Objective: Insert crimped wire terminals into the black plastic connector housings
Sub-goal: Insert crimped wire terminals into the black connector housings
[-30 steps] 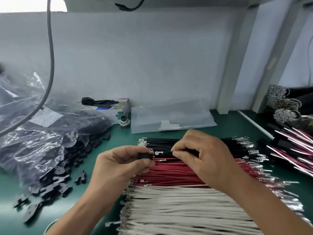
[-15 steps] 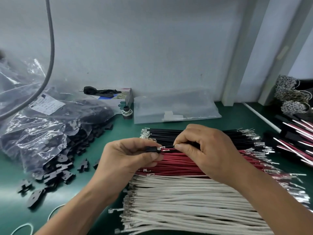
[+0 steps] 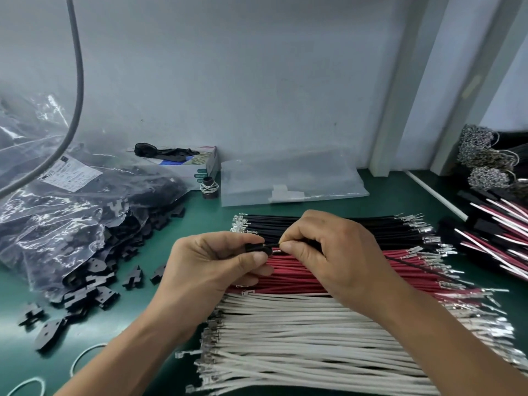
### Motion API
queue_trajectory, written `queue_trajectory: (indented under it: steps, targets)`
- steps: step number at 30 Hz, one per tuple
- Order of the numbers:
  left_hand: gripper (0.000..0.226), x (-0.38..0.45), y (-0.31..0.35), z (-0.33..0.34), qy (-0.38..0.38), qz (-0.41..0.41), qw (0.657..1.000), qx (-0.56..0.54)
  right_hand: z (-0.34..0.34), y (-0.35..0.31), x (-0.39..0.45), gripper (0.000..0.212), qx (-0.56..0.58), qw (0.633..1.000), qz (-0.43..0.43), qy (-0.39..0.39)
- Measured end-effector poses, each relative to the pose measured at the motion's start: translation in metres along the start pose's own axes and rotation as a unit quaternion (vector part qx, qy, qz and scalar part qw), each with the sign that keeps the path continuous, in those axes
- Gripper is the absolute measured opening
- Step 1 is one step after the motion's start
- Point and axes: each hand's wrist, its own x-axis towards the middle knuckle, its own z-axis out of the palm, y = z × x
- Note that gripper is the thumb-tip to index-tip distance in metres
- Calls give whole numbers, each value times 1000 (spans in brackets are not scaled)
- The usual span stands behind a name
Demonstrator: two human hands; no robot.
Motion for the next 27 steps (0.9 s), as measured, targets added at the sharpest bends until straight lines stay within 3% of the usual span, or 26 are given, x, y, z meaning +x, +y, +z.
queue_trajectory:
  steps: [9, 14, 16, 20, 27]
  targets:
    - [33, -5, 4, -1, 2, 30, 999, 20, 11, -12, -1, 16, -34, 998, -41, 39]
    - [28, 4, 14, -2, 38, 110, 990, 80, 7, -14, -1, 12, -171, 963, -118, 170]
    - [26, 6, 13, -6, 56, 112, 989, 77, 15, -19, -4, 11, -200, 962, -132, 133]
    - [28, 7, 8, -10, 82, 76, 992, 65, 35, -23, -5, 13, -203, 976, -71, -24]
    - [26, 11, 9, -20, 106, 66, 990, 65, 32, -19, -5, 9, -106, 994, -3, -24]
